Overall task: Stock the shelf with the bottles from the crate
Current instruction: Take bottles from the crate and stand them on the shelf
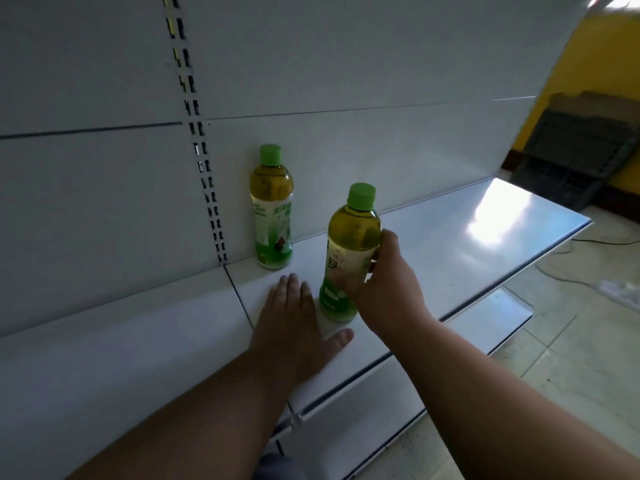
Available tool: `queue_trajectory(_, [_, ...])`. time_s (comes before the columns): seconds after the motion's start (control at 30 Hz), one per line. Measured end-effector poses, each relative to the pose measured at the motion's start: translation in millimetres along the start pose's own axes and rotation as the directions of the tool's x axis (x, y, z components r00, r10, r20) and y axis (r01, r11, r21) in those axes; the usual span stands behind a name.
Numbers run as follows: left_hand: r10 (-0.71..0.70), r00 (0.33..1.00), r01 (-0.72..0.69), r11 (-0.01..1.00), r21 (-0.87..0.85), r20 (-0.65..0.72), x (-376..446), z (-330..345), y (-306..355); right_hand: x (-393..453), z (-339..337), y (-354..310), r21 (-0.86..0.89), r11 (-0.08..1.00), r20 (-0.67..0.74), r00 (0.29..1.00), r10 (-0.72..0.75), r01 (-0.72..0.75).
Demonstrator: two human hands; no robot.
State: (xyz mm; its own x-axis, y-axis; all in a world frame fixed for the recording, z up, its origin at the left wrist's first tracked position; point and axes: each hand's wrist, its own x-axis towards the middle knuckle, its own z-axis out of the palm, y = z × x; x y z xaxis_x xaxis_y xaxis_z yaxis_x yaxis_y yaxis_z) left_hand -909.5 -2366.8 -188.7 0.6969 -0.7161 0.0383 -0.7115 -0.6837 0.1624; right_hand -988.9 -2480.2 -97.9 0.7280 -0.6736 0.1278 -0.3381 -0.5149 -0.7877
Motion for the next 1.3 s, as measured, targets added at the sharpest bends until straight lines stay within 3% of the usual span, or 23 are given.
queue_trajectory(0.33, [-0.046, 0.996, 0.044, 0.998, 0.036, 0.073, 1.2, 2.8, -1.2, 18.3, 35.4, 16.7, -0.157, 0.986, -0.007, 0.999, -0.054, 0.052])
queue_trajectory(0.5, [-0.056, 0.994, 0.058, 0.998, -0.015, 0.096, 4.7, 3.7, -1.2, 50.7, 49.3, 8.1, -0.152, 0.987, -0.012, 0.998, -0.06, 0.058])
queue_trajectory(1.03, [-0.018, 0.997, 0.014, 0.999, 0.045, 0.078, 1.6, 3.1, 2.0, 111.7, 89.8, -11.3, -0.089, 0.996, -0.025, 0.999, -0.021, 0.018])
queue_trajectory(1.2, [-0.039, 0.995, 0.037, 0.999, 0.021, 0.088, 2.6, 5.7, 0.8, 102.0, 78.3, -4.6, -0.137, 0.99, 0.04, 0.999, -0.023, 0.029])
queue_trajectory(1.3, [-0.035, 0.991, 0.034, 0.999, 0.009, 0.127, 4.0, 0.8, 0.7, 72.5, 51.3, 10.1, -0.218, 0.975, -0.014, 0.999, -0.044, 0.04])
